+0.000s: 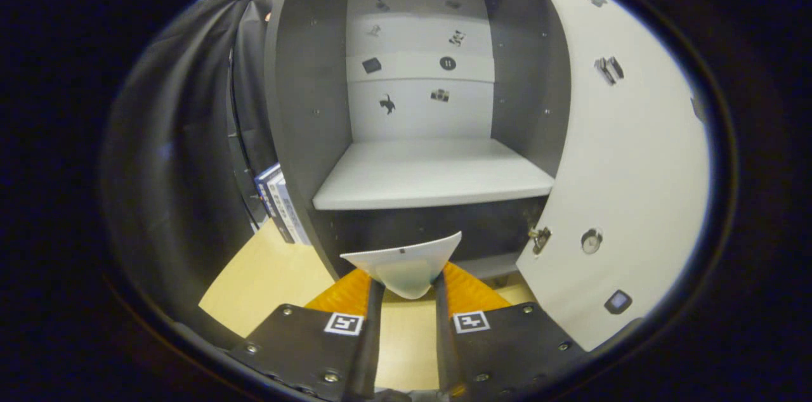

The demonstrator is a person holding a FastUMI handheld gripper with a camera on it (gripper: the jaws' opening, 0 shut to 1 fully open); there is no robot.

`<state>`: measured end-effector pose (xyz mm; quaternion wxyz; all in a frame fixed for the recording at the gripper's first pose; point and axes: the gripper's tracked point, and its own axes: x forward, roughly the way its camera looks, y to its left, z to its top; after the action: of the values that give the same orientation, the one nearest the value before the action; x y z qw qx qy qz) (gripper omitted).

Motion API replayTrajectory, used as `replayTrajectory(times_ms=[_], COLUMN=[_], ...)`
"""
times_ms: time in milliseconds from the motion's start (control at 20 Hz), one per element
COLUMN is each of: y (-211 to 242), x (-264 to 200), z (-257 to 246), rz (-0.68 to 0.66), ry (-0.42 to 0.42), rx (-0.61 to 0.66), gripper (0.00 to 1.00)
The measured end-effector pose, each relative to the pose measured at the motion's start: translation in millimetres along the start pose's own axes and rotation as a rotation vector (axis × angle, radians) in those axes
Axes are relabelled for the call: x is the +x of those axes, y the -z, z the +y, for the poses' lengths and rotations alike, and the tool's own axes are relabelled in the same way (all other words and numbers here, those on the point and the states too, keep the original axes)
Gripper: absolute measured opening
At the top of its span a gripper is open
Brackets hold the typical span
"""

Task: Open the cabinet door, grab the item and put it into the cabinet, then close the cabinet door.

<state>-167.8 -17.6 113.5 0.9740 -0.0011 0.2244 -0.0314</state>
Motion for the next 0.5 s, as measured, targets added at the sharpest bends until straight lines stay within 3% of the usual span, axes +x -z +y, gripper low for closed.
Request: replayTrajectory(times_ms=[200, 500], y=[-38.6, -78.0], x=[-42.5, -45.6], z=[-7.5, -9.6], rz=[-0.095, -0.183], ry=[-0.019, -0.042], rx=[0.031, 0.108], gripper=[0.37, 0.37])
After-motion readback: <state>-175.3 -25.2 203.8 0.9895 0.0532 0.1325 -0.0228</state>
